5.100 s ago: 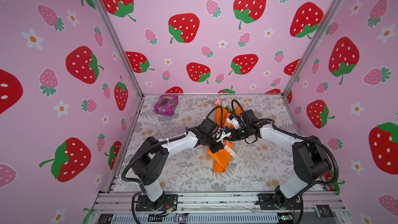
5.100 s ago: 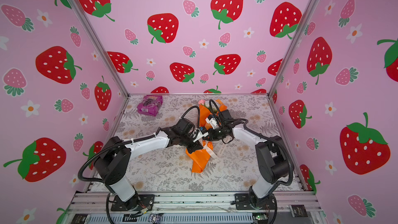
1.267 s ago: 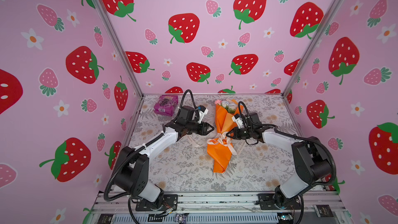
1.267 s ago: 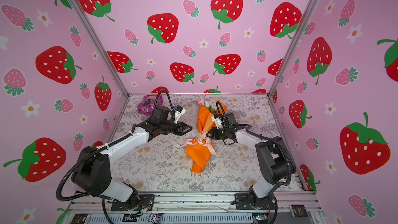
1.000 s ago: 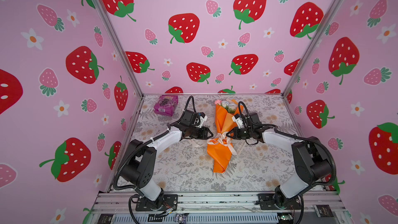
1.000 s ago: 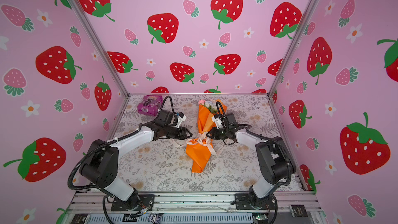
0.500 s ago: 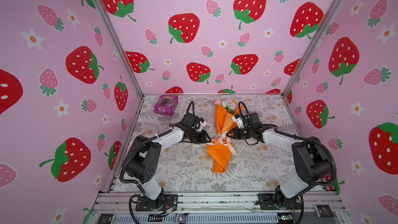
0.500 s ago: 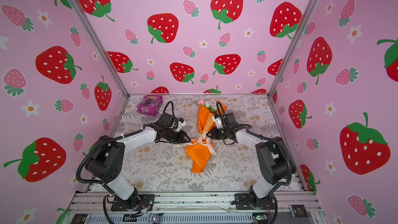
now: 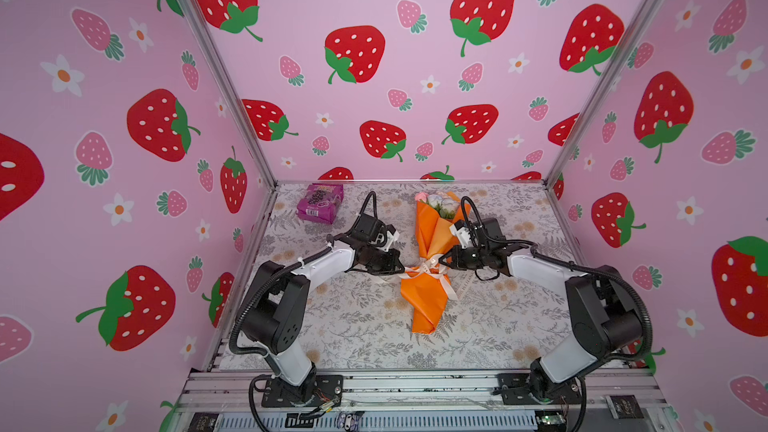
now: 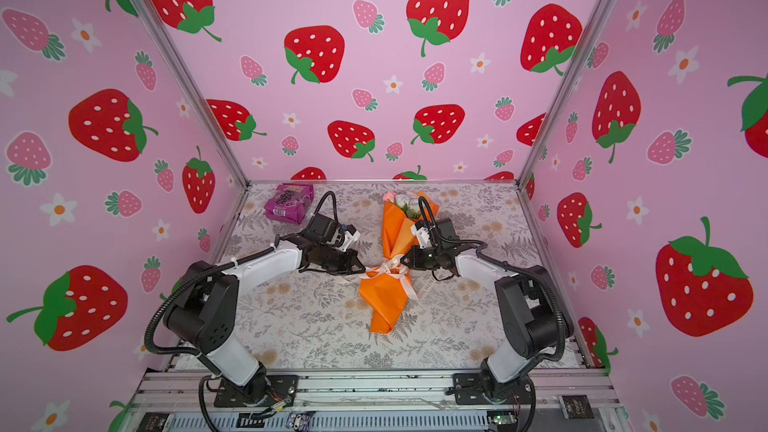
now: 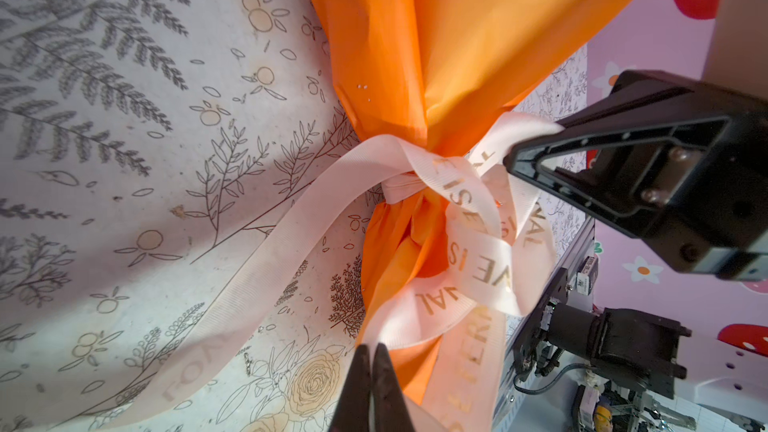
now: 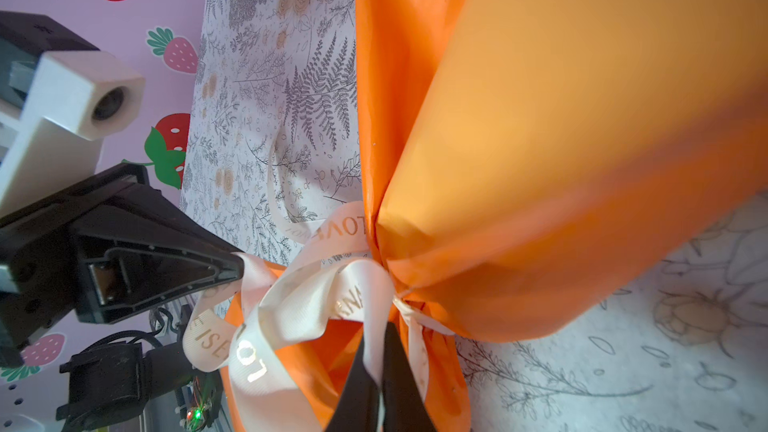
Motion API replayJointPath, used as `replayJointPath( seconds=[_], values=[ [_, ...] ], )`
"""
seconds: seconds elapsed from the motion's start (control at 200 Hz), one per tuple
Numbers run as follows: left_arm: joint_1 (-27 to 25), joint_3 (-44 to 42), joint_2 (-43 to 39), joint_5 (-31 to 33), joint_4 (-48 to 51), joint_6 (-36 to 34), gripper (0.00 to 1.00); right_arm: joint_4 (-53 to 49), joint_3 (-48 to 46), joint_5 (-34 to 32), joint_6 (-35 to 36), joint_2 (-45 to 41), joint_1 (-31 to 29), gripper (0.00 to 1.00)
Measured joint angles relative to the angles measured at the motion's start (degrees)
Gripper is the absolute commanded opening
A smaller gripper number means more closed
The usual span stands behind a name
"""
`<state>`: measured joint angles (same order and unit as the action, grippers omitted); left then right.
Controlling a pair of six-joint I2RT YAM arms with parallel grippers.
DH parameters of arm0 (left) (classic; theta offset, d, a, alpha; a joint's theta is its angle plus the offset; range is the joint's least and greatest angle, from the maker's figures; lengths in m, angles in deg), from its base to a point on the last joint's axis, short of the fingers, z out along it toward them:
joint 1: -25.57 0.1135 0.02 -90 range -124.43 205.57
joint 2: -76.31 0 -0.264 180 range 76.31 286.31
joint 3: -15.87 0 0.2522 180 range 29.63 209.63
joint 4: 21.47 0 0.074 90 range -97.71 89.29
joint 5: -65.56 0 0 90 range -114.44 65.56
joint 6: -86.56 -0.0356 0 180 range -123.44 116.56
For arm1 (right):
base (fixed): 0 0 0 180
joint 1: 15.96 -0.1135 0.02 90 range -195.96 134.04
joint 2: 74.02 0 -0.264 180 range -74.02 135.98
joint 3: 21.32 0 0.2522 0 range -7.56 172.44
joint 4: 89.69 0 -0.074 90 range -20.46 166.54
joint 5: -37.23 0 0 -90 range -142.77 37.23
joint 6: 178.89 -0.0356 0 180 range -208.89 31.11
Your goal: Tie the bouquet of fake flowers
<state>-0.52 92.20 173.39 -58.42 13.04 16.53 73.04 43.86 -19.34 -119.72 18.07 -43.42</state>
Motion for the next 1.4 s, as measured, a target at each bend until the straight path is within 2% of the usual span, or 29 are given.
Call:
replayJointPath(
  seconds=[0.18, 0.195, 0.215, 0.51, 1.401],
  values=[
    [0.35, 3.3, 0.02, 2.32, 3.48, -3.43, 0.07, -1.03, -0.35, -3.17, 0.0, -2.08, 0.44, 0.08],
    [0.37, 3.54, 0.04, 2.47, 3.78, -3.67, 0.02, -1.09, -0.39, -3.39, -0.02, -2.23, 0.5, 0.08],
    [0.44, 3.85, 0.04, 2.78, 4.11, -4.04, 0.02, -1.29, -0.46, -3.76, -0.02, -2.49, 0.61, 0.08],
    [2.64, 5.44, 2.78, 4.7, 7.13, -8.2, 0.0, -3.72, -2.19, -10.05, 0.07, -5.33, 1.86, 0.08],
    [4.63, 5.44, 7.65, 8.57, 7.58, -10.64, 0.0, -7.06, -12.68, -23.78, -0.52, -12.5, 2.05, 0.04]
  ],
)
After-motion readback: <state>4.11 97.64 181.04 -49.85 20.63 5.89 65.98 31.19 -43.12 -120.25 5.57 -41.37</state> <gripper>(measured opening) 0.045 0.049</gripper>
